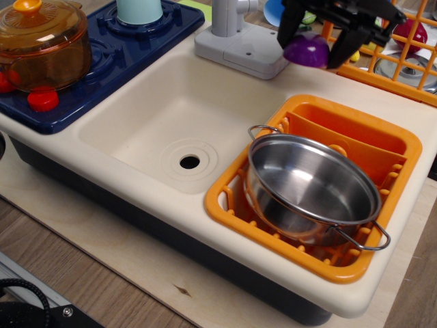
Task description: Put eggplant into pan
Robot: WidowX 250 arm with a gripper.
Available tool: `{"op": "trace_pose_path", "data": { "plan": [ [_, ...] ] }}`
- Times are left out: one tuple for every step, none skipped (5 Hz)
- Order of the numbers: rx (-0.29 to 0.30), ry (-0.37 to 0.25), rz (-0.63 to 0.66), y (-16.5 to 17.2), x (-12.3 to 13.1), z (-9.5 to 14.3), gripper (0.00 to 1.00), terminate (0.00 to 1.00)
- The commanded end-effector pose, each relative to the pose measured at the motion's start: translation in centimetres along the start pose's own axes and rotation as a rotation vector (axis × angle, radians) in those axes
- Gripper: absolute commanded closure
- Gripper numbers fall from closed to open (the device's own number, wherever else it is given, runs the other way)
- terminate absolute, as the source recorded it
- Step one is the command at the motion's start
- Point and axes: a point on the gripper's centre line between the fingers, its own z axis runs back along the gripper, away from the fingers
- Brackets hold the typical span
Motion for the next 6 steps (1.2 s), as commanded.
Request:
{"op": "trace_pose_path", "data": {
  "plan": [
    [-0.031,0.016,0.113,-1.1,-3.0,3.5,1.00,0.00],
    [-0.064,0.020,0.173,-2.6,-5.8,4.2,1.00,0.00],
    [-0.051,0.021,0.206,-4.2,-7.9,4.4,1.00,0.00],
    [-0.077,0.048,0.239,-4.7,-9.9,4.5,1.00,0.00],
    [-0.079,0.044,0.232,-5.2,-11.5,4.6,0.00,0.00],
    [-0.079,0.044,0.232,-5.2,-11.5,4.6,0.00,0.00]
  ]
}}
